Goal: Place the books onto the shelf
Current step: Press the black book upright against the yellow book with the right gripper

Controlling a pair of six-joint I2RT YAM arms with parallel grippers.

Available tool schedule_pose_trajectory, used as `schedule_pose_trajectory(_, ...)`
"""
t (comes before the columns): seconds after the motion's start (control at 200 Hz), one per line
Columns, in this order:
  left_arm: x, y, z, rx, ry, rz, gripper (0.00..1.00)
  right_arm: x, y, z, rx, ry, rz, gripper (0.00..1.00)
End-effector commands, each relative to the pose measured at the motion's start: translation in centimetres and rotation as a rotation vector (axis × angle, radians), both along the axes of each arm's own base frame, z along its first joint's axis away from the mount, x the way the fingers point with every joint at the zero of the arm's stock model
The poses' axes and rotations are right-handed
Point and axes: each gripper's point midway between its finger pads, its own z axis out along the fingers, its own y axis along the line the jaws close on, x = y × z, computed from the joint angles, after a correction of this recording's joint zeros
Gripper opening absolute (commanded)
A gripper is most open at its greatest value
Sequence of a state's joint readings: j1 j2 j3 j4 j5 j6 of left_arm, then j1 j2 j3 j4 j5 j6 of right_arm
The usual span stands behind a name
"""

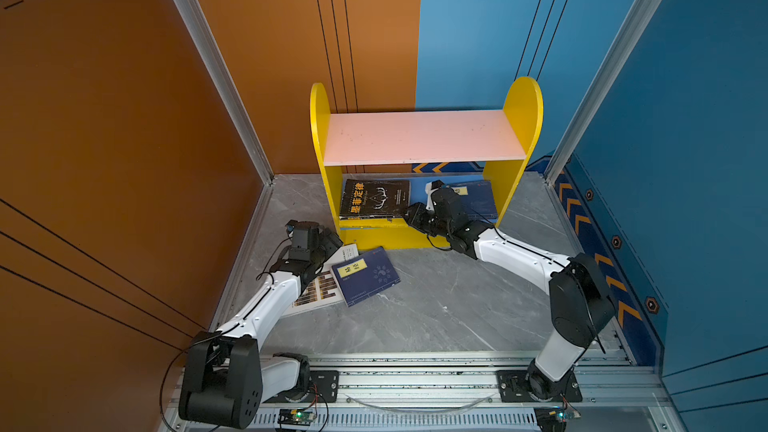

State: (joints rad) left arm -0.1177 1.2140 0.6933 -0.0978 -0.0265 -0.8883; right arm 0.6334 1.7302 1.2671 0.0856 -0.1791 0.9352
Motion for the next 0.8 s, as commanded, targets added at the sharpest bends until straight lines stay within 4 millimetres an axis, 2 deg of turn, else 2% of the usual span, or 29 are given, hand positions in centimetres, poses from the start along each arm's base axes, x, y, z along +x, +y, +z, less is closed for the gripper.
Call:
schedule_pose_trajectory(0.0, -0.4, 0.6, 0.7, 0.003, -0.018, 0.026, 0.85, 0.4, -0.2, 1.1, 0.017, -0.028, 0.004, 0.22)
schedule_pose_trajectory(0.305, -0.8, 0.6, 3.9, -0.003, -0.102, 0.006, 0.85, 0.3, -0.4, 1.4, 0.100, -0.016, 0.046, 0.16)
schedule_pose_trajectory(0.33, -0.8, 0.5, 4.2, -0.011, -0.112, -0.003, 0.90, 0.2, -0.4, 1.4, 0.104, -0.013, 0.051, 0.15)
schedule_pose_trajectory(0.511, -0.1, -0.5, 5.7, -0.058, -0.163, -0.061, 0.91, -0.7, -0.8, 0.9, 0.110, 0.004, 0.066, 0.14)
schedule_pose_trajectory(0.796, 1.2, -1.7, 5.8, -0.085, -0.172, -0.111, 0.92, -1.6, -0.6, 0.7, 0.126, 0.008, 0.085, 0.14)
